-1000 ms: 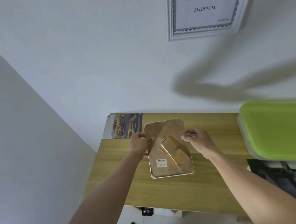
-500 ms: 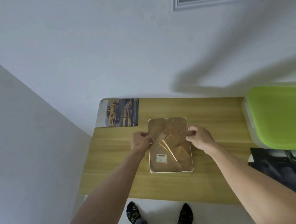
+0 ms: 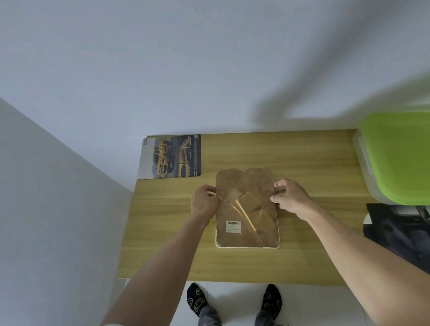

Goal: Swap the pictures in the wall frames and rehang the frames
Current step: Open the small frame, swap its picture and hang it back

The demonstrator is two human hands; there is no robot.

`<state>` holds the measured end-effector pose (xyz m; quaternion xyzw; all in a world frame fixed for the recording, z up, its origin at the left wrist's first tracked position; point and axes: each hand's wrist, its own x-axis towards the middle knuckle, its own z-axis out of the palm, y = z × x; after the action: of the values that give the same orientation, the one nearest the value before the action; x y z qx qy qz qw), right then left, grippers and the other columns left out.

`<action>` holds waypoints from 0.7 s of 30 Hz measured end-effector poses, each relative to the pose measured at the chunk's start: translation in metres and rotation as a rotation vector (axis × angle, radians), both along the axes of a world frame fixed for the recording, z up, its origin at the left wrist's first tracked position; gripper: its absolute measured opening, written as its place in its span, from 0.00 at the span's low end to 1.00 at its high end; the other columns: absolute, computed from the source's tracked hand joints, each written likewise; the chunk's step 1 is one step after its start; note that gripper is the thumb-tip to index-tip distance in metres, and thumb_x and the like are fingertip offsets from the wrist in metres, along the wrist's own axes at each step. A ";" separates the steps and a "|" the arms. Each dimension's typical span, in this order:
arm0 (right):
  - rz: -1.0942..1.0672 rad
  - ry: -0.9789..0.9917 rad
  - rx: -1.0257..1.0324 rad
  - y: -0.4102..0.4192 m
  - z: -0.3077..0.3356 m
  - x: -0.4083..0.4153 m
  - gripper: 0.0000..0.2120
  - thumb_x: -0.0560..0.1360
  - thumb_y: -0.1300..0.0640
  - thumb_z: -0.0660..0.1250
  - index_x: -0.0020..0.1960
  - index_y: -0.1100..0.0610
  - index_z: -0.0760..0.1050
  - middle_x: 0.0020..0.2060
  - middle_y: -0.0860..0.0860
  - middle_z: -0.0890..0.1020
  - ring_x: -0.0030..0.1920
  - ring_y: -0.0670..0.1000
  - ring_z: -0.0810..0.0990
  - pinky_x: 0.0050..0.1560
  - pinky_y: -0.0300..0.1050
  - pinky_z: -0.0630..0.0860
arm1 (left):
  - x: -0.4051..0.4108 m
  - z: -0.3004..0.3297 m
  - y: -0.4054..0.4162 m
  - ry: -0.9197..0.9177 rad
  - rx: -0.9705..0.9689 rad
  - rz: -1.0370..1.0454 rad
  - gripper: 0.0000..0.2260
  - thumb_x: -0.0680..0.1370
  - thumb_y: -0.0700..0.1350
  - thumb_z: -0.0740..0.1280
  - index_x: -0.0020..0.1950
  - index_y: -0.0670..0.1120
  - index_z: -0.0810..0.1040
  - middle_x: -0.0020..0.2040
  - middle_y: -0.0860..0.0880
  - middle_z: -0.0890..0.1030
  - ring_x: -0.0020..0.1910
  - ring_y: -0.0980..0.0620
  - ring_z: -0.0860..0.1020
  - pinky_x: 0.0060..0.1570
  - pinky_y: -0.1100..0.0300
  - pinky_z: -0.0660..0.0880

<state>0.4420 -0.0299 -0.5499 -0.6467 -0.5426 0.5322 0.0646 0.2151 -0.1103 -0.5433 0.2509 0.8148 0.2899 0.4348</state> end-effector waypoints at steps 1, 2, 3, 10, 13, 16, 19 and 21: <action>0.004 0.009 -0.016 0.000 0.000 0.001 0.16 0.74 0.64 0.70 0.58 0.52 0.74 0.48 0.51 0.82 0.51 0.53 0.82 0.59 0.55 0.79 | -0.002 -0.001 0.000 -0.005 0.005 -0.024 0.10 0.72 0.37 0.71 0.50 0.49 0.80 0.44 0.45 0.84 0.45 0.47 0.83 0.48 0.48 0.81; 0.006 0.025 -0.026 0.000 -0.001 0.002 0.16 0.74 0.64 0.70 0.58 0.51 0.74 0.49 0.52 0.82 0.51 0.53 0.81 0.59 0.56 0.78 | -0.002 0.000 0.000 -0.015 0.015 -0.046 0.10 0.73 0.37 0.70 0.50 0.49 0.78 0.44 0.44 0.84 0.45 0.46 0.83 0.48 0.48 0.81; 0.010 0.037 -0.030 0.000 -0.001 0.003 0.16 0.74 0.63 0.70 0.58 0.50 0.74 0.50 0.52 0.82 0.50 0.53 0.81 0.59 0.57 0.78 | -0.003 0.001 -0.001 -0.027 0.023 -0.063 0.10 0.74 0.37 0.70 0.51 0.49 0.77 0.43 0.43 0.83 0.44 0.45 0.83 0.47 0.47 0.82; 0.113 0.068 -0.027 -0.013 0.010 0.012 0.37 0.76 0.56 0.71 0.77 0.36 0.57 0.39 0.36 0.66 0.39 0.40 0.68 0.50 0.45 0.71 | -0.003 0.007 -0.004 -0.078 0.064 -0.022 0.13 0.77 0.38 0.70 0.60 0.47 0.78 0.43 0.41 0.83 0.43 0.43 0.84 0.44 0.44 0.82; 0.063 0.090 -0.041 -0.017 0.014 0.019 0.41 0.76 0.59 0.71 0.78 0.36 0.52 0.37 0.46 0.77 0.38 0.48 0.74 0.42 0.44 0.77 | 0.006 0.016 -0.001 -0.064 0.091 -0.062 0.18 0.76 0.39 0.71 0.66 0.48 0.77 0.44 0.42 0.83 0.43 0.45 0.84 0.45 0.50 0.82; 0.009 0.076 0.067 -0.013 0.020 0.033 0.39 0.76 0.59 0.71 0.79 0.41 0.56 0.49 0.53 0.83 0.42 0.48 0.76 0.46 0.46 0.77 | 0.026 0.029 0.005 -0.007 0.120 -0.275 0.30 0.74 0.41 0.73 0.74 0.54 0.69 0.43 0.46 0.84 0.41 0.52 0.83 0.35 0.64 0.77; -0.092 0.072 0.164 -0.006 0.029 0.056 0.31 0.75 0.59 0.73 0.75 0.50 0.66 0.53 0.48 0.80 0.52 0.48 0.77 0.57 0.45 0.75 | 0.052 0.038 0.013 0.051 0.139 -0.455 0.38 0.73 0.42 0.74 0.78 0.57 0.59 0.40 0.51 0.82 0.38 0.59 0.79 0.29 0.71 0.70; -0.134 0.059 0.203 -0.002 0.031 0.074 0.28 0.75 0.59 0.73 0.73 0.52 0.69 0.46 0.45 0.79 0.50 0.48 0.78 0.52 0.41 0.73 | 0.070 0.038 0.021 0.032 0.156 -0.496 0.39 0.72 0.42 0.74 0.78 0.56 0.58 0.39 0.51 0.81 0.37 0.59 0.79 0.28 0.71 0.71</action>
<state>0.5158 -0.0316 -0.5185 -0.6558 -0.5472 0.4876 0.1812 0.2855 -0.0890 -0.5055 0.4803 0.7103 0.2324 0.4591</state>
